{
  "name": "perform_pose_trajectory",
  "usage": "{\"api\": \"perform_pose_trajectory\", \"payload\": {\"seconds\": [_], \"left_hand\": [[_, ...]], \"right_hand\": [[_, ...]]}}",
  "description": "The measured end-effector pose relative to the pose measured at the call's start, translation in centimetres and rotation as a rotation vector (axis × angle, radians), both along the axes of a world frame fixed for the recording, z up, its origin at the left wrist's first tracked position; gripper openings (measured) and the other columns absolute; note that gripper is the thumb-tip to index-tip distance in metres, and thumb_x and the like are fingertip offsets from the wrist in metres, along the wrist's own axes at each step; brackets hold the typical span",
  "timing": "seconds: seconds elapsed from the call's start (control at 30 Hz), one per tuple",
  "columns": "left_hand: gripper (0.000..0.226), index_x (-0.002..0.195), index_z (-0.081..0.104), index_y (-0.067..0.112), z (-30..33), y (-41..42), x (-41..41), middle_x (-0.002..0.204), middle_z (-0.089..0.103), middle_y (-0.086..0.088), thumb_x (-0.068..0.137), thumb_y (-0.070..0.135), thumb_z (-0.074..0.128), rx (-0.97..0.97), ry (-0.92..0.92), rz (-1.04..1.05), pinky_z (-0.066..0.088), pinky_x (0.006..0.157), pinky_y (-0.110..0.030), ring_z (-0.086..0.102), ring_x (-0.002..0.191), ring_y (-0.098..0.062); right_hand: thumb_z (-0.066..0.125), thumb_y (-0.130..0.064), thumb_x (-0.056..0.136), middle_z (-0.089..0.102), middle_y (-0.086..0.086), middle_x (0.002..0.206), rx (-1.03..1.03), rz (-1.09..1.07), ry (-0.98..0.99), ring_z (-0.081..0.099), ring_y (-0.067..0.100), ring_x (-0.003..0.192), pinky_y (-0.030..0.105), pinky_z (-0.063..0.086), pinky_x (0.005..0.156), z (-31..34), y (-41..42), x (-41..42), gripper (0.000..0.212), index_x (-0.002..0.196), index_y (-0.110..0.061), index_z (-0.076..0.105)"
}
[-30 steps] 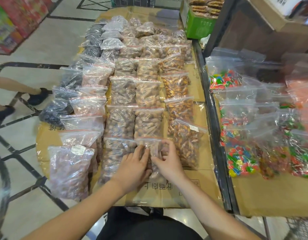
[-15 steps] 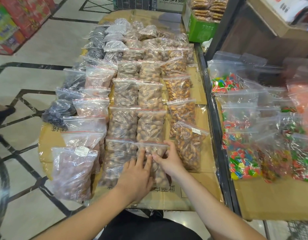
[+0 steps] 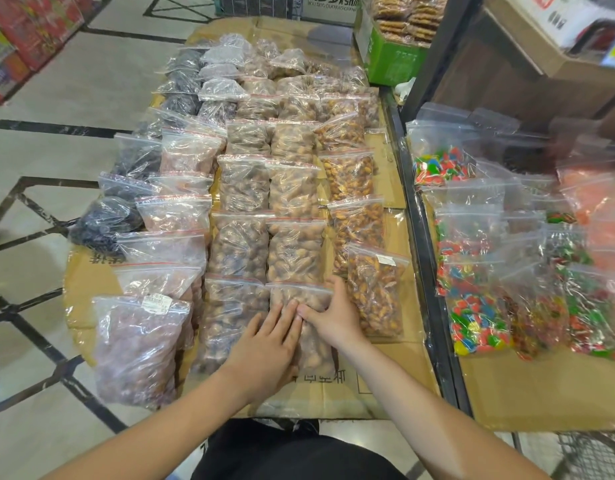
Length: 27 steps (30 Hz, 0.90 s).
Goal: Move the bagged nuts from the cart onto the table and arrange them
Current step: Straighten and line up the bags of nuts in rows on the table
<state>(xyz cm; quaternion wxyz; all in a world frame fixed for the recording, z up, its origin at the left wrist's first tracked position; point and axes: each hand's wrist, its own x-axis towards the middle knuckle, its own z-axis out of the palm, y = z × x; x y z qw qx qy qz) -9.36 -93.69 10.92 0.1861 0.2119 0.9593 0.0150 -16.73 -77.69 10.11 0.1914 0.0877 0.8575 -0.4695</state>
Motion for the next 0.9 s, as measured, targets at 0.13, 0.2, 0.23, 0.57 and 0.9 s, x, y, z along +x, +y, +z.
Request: {"api": "perform_pose_trajectory", "payload": {"seconds": [0.13,0.2,0.23,0.57,0.9], "left_hand": [[0.078,0.156,-0.022,0.009,0.1,0.3,-0.2,0.160,-0.035,-0.012,0.105,0.055,0.014,-0.162,-0.161,0.005,-0.004,0.122,-0.063,-0.025,0.152,-0.034],[0.077,0.157,-0.020,0.011,0.7,0.5,-0.6,0.160,-0.036,-0.010,0.104,0.058,0.011,-0.162,-0.182,0.005,-0.005,0.120,-0.066,-0.026,0.151,-0.032],[0.075,0.158,-0.016,0.012,0.8,0.4,-0.9,0.161,-0.033,-0.009,0.105,0.057,0.012,-0.139,-0.181,0.017,-0.003,0.120,-0.066,-0.024,0.152,-0.031],[0.070,0.157,-0.016,0.012,-1.4,-1.3,-0.6,0.160,-0.032,-0.009,0.103,0.050,0.009,-0.113,-0.008,-0.061,0.003,0.123,-0.056,-0.023,0.149,-0.032],[0.068,0.146,0.050,0.008,0.8,-1.3,-2.5,0.156,0.043,-0.016,0.092,0.048,0.054,-0.137,-0.044,-0.126,0.050,0.103,-0.055,0.047,0.139,-0.040]], "right_hand": [[0.082,-0.043,0.081,0.050,-0.007,0.147,-0.048,0.075,-0.032,0.052,0.015,0.130,0.033,0.048,0.105,0.6,0.0,-0.2,0.092,0.153,-0.039,0.025],[0.078,-0.053,0.077,0.048,-0.004,0.153,-0.028,0.110,-0.083,0.052,0.021,0.136,0.043,0.048,0.110,0.9,0.8,0.3,0.103,0.154,-0.048,0.010],[0.078,-0.050,0.080,0.049,-0.004,0.149,-0.002,0.149,-0.087,0.056,0.021,0.131,0.039,0.050,0.105,1.1,1.5,0.7,0.102,0.154,-0.049,0.009],[0.062,-0.052,0.097,0.036,0.002,0.148,0.404,0.617,0.069,0.045,0.028,0.138,0.040,0.044,0.112,1.2,2.7,3.6,0.079,0.162,-0.044,0.017],[0.045,-0.049,0.106,-0.027,0.009,0.167,0.675,0.948,0.219,-0.016,0.029,0.158,0.046,0.019,0.129,1.6,2.5,3.4,0.089,0.163,-0.009,-0.009]]}}
